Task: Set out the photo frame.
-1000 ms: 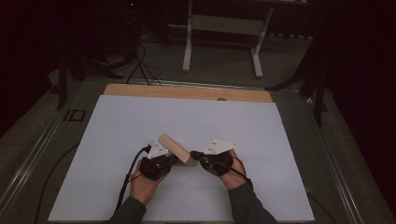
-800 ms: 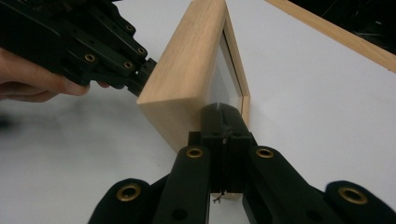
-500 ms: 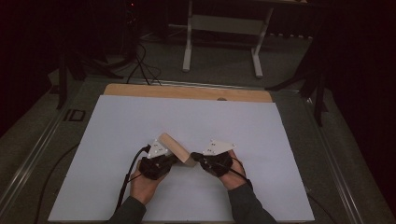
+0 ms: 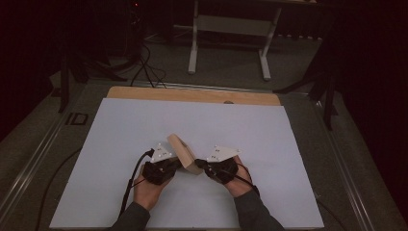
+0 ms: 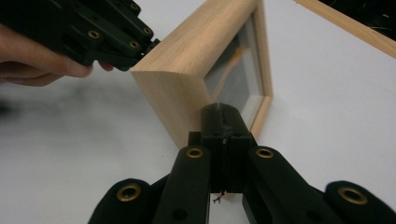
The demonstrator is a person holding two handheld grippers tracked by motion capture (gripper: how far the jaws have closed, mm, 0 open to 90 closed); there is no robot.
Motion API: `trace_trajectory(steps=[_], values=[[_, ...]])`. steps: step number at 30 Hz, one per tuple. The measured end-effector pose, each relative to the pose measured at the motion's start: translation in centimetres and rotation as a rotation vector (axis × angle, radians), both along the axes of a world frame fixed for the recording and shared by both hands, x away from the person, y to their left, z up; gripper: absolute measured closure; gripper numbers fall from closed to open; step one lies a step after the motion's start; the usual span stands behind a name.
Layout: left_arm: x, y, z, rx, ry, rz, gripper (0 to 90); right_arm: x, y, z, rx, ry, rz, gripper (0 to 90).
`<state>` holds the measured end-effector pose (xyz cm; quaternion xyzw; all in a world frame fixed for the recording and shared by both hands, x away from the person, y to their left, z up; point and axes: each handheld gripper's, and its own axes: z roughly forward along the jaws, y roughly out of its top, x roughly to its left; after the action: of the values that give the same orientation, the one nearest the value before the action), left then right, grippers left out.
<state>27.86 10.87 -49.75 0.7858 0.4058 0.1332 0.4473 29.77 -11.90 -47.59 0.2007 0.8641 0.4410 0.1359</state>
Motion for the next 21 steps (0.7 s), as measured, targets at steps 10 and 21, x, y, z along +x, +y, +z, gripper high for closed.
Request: trace_trajectory(steps=[10,21], values=[[0.2,0.3,-0.2,-0.006,0.011,0.022,89.5,-0.6,0.8,0.0,-0.006,-0.006,0.034,89.8],[0.5,0.8,-0.4,-0.015,0.022,0.035,89.5,-1.0,1.7,0.0,-0.008,-0.009,0.052,89.8]])
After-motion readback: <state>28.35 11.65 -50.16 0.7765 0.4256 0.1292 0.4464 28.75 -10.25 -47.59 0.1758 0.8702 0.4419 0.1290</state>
